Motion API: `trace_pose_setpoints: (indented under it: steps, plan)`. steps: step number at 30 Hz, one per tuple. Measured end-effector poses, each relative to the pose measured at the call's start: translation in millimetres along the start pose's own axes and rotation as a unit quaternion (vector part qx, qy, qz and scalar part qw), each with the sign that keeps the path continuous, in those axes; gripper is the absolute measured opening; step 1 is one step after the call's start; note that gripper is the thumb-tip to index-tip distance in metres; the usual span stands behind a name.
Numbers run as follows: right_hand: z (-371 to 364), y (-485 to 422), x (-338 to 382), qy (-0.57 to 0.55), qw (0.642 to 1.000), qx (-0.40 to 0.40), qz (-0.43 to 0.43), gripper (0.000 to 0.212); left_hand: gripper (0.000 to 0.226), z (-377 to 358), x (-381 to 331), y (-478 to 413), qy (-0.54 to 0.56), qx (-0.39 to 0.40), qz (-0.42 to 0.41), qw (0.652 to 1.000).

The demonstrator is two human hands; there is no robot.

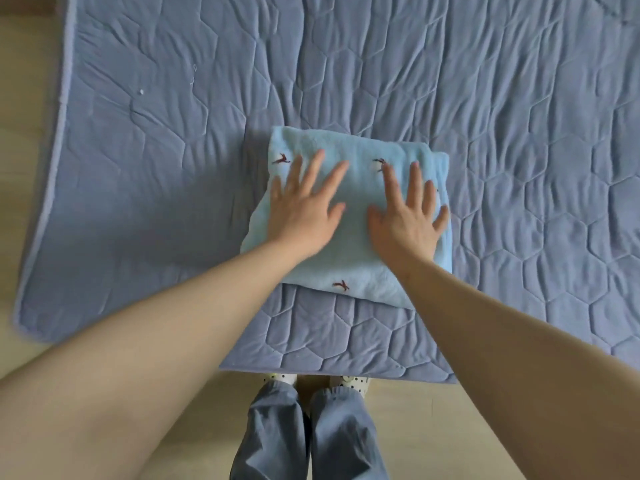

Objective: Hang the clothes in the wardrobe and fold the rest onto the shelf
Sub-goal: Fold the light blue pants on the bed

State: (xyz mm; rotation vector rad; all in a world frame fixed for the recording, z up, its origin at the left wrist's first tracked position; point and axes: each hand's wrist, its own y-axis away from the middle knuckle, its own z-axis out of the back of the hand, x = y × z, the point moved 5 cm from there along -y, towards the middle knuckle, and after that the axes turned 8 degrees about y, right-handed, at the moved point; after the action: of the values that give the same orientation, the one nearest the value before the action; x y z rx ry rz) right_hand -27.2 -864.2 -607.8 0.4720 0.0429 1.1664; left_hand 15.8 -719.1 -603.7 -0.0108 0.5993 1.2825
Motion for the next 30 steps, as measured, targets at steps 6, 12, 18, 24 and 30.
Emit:
trace_pose_setpoints:
  steps: [6, 12, 18, 24, 30]
  plan:
    - [-63.6, -16.9, -22.5, 0.014, 0.994, 0.093, -0.048, 0.066, 0.063, -68.4, 50.0, -6.3, -0.010, 0.098, 0.104, 0.990]
    - [-97.5, -29.5, -39.1, -0.065, 0.994, 0.091, -0.018, 0.069, 0.068, -102.2, 70.4, -13.2, 0.020, 0.064, 0.063, 0.996]
    - [-83.9, -21.8, -65.1, -0.170, 0.973, -0.006, -0.158, 0.093, 0.106, -79.7, 101.0, 7.1, 0.268, -0.123, 0.278, 0.914]
    - [-84.8, -4.6, -79.0, -0.305, 0.907, 0.037, -0.287, 0.100, 0.053, -79.7, 102.2, 11.5, 0.509, 0.083, 0.358, 0.778]
    - [-75.5, 33.1, -85.3, -0.437, 0.800, 0.266, -0.314, 0.094, 0.027, -74.9, 100.5, 58.1, 0.555, 0.239, 0.394, 0.693]
